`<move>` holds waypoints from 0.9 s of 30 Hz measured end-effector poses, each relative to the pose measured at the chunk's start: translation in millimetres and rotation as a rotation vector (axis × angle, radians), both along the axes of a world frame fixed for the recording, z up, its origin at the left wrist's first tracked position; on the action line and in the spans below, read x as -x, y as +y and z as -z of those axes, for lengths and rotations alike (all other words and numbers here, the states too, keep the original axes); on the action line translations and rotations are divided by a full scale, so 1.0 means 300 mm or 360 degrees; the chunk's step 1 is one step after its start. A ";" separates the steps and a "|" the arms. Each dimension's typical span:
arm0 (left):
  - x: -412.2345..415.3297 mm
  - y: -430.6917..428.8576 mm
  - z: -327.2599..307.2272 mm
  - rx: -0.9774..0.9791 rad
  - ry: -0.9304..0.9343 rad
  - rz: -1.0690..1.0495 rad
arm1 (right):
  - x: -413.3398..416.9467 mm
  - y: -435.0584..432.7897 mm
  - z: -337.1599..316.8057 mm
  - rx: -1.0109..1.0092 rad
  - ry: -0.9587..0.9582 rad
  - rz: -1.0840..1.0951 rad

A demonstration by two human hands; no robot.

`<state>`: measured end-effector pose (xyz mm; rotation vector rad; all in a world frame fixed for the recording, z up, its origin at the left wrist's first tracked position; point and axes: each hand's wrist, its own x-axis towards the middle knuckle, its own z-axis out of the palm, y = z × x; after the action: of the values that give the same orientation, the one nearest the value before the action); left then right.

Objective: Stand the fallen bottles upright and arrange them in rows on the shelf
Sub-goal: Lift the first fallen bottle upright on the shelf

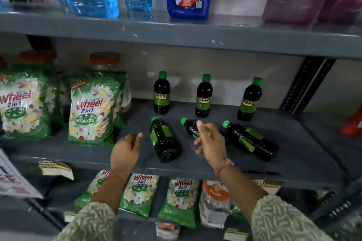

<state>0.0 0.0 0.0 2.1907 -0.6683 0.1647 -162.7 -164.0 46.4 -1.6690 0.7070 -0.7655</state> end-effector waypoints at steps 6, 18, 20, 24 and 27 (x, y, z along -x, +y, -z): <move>-0.157 0.013 0.125 -0.0727 0.0007 0.0233 | -0.163 0.021 0.121 0.0027 0.0726 -0.0323; -0.202 -0.005 0.206 -0.0960 -0.0172 0.0366 | -0.449 0.024 0.139 0.0145 0.0898 -0.0139; -0.211 -0.008 0.211 -0.0997 -0.0161 0.0393 | -0.457 0.022 0.150 0.0339 0.0643 0.0096; -0.220 -0.009 0.217 -0.1014 -0.0156 0.0393 | -0.451 0.015 0.187 0.0402 0.0263 0.0234; -0.214 -0.007 0.215 -0.1001 -0.0153 0.0397 | -0.445 0.013 0.223 0.0325 0.0131 0.0265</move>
<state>64.1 -2.1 -64.5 2.6706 -1.1618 -0.0861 -29.3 -160.0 -20.4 -1.8512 0.8569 -0.9157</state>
